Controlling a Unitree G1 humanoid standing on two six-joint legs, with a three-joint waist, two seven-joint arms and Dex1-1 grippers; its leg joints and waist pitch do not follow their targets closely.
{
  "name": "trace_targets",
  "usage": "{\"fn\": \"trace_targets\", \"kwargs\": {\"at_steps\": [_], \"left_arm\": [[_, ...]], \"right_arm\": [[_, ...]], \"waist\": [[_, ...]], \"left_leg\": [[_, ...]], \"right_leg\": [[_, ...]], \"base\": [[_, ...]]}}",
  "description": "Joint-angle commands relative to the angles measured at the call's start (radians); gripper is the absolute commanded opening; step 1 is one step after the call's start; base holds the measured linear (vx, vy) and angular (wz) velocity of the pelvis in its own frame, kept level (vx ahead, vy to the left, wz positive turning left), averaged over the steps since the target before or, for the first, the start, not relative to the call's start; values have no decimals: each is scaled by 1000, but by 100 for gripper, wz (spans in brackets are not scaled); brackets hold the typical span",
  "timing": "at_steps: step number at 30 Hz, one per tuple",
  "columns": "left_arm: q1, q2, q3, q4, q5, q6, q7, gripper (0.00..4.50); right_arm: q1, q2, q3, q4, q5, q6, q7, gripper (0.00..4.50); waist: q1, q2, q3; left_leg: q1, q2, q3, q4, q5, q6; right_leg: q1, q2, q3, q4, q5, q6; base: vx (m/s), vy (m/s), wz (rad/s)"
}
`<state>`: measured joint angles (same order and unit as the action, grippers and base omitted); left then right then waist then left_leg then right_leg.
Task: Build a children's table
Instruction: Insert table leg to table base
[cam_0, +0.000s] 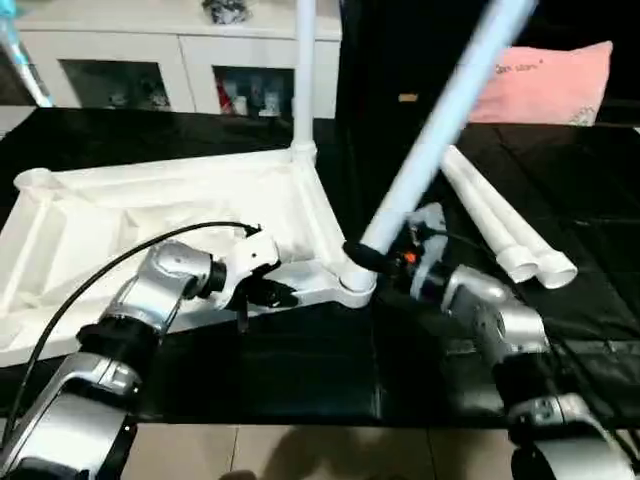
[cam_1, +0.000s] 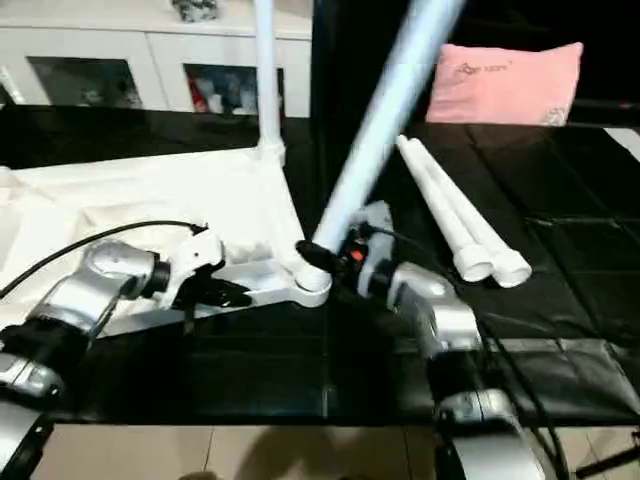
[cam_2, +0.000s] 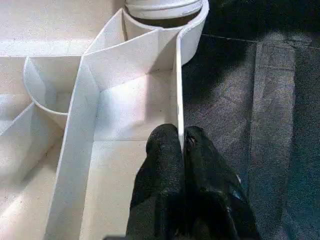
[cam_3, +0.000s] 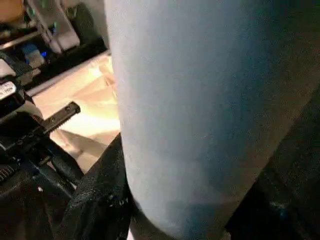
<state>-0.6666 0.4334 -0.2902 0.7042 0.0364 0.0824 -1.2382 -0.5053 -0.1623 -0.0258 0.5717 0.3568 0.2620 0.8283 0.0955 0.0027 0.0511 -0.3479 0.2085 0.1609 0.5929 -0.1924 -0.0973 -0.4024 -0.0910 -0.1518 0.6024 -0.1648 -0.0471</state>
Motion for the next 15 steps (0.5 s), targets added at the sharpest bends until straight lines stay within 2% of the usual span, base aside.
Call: {"fn": "trace_targets", "kwargs": {"at_steps": [1, 2, 3, 4, 5, 6, 7, 9, 11, 15], "left_arm": [[-34, 12, 4, 3, 14, -7, 3, 0], [-39, 10, 5, 9, 13, -6, 6, 0], [-41, 10, 5, 12, 13, -6, 7, 0], [-42, 9, 5, 15, 13, -6, 9, 0], [-46, 8, 4, 24, 14, -10, 10, 0], [-48, 8, 4, 28, 14, -12, 11, 0], [-49, 7, 4, 31, 14, -13, 11, 0], [-51, 6, 5, 35, 15, -13, 14, 0], [-56, 3, 6, 45, 18, -16, 23, 0], [-54, 0, 7, 48, 19, -17, 30, 0]], "right_arm": [[41, -6, -1, 21, -21, -4, -14, 195], [80, 6, -8, 15, -18, -41, -17, 195], [100, 12, -12, 11, -17, -60, -18, 195], [113, 15, -13, 8, -17, -70, -18, 195], [135, 16, -8, -1, -24, -90, -14, 195], [149, 15, -2, -8, -30, -103, -12, 195], [159, 14, 3, -13, -35, -111, -12, 195], [176, 8, 19, -23, -52, -130, -10, 195], [217, -22, 75, -56, -115, -175, -6, 195], [234, -48, 117, -88, -157, -187, 9, 195]], "waist": [[4, 30, -77], [2, 29, -76], [7, 36, -77], [7, 33, -76], [8, 35, -77], [9, 32, -76], [11, 38, -76], [12, 39, -74], [16, 36, -73], [16, 32, -73]], "left_leg": [[-2, 25, -4, -64, -181, 24], [-1, 23, -2, -64, -192, 25], [-1, 23, -4, -64, -194, 24], [-2, 23, -3, -65, -198, 26], [-1, 22, -4, -64, -199, 27], [-3, 20, -4, -64, -192, 31], [-3, 19, -5, -64, -190, 34], [-2, 19, -4, -64, -198, 39], [-2, 19, -3, -65, -198, 43], [-2, 18, -3, -66, -198, 46]], "right_leg": [[69, -69, 67, -75, -237, -147], [69, -67, 66, -82, -240, -144], [70, -69, 65, -79, -243, -144], [69, -68, 65, -82, -247, -142], [70, -67, 64, -83, -252, -139], [73, -66, 63, -82, -256, -136], [72, -66, 63, -83, -264, -135], [69, -66, 62, -88, -297, -124], [68, -66, 61, -93, -336, -101], [67, -65, 60, -98, -369, -79]], "base": [[0, 0, 0], [0, 0, 0], [0, 0, 0], [0, 0, 0], [0, 0, 0], [0, 0, 0], [0, 0, 0], [0, 0, 0], [0, 0, 0], [0, 0, 0]]}}
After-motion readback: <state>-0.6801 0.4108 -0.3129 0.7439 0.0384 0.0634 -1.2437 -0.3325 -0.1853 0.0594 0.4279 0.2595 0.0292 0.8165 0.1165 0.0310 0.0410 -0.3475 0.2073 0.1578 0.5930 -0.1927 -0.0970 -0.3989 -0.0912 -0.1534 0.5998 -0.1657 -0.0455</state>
